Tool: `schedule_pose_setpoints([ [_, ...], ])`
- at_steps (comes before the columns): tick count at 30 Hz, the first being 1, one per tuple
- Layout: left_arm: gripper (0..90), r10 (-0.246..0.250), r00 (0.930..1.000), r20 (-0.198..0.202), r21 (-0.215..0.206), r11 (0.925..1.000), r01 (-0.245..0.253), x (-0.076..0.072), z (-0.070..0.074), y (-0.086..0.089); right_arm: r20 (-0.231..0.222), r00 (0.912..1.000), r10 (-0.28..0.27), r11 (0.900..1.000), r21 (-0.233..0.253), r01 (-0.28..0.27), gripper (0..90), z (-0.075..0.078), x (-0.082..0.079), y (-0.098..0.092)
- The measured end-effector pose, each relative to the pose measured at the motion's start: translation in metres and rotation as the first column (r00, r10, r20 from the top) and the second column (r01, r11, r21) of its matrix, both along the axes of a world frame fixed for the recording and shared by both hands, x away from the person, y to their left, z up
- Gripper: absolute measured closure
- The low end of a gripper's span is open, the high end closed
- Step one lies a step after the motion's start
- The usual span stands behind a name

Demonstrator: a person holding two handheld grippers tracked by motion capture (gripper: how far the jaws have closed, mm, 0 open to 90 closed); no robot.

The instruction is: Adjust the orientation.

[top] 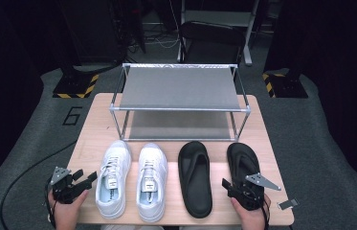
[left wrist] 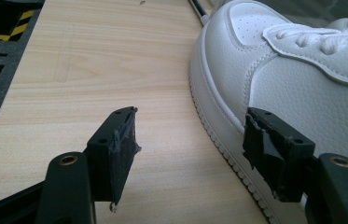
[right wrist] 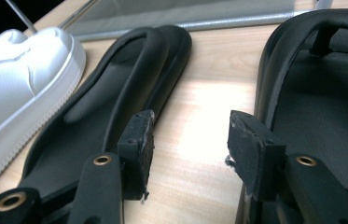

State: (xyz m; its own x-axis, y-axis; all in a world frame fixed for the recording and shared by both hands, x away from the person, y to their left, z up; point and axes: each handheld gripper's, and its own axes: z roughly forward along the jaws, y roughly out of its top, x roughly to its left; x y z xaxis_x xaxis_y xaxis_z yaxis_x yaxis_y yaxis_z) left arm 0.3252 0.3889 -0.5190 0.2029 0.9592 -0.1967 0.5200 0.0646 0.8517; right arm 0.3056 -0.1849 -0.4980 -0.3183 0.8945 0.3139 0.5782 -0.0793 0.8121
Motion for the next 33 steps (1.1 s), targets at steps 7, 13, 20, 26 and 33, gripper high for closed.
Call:
schedule_pose_setpoints([
  [7, 33.6, 0.011, 0.9999, 0.002, -0.015, 0.9998, -0.011, -0.002, -0.001, -0.002, 0.011, 0.9999, 0.005, 1.000, 0.004, -0.005, 52.8, 0.000, 0.002, 0.004],
  [13, 33.7, -0.009, 0.9999, 0.006, 0.011, 0.9999, 0.009, -0.005, 0.002, -0.005, 0.021, 0.9987, 0.046, 0.999, -0.009, -0.046, 53.0, 0.009, 0.011, 0.007],
  [20, 34.1, 0.026, 0.9994, 0.021, 0.017, 0.9995, -0.026, -0.006, 0.000, -0.003, 0.033, 0.9948, 0.097, 0.995, -0.024, -0.096, 49.2, 0.015, 0.020, 0.018],
  [26, 35.1, 0.041, 0.9991, 0.010, 0.017, 0.9990, -0.041, -0.005, -0.002, -0.003, 0.024, 0.9931, 0.115, 0.992, -0.056, -0.113, 54.5, 0.007, 0.014, 0.029],
  [33, 35.1, 0.054, 0.9985, 0.013, 0.015, 0.9984, -0.054, -0.006, -0.003, -0.002, -0.023, 0.9940, 0.107, 0.994, -0.010, -0.107, 56.1, -0.002, 0.006, 0.038],
])
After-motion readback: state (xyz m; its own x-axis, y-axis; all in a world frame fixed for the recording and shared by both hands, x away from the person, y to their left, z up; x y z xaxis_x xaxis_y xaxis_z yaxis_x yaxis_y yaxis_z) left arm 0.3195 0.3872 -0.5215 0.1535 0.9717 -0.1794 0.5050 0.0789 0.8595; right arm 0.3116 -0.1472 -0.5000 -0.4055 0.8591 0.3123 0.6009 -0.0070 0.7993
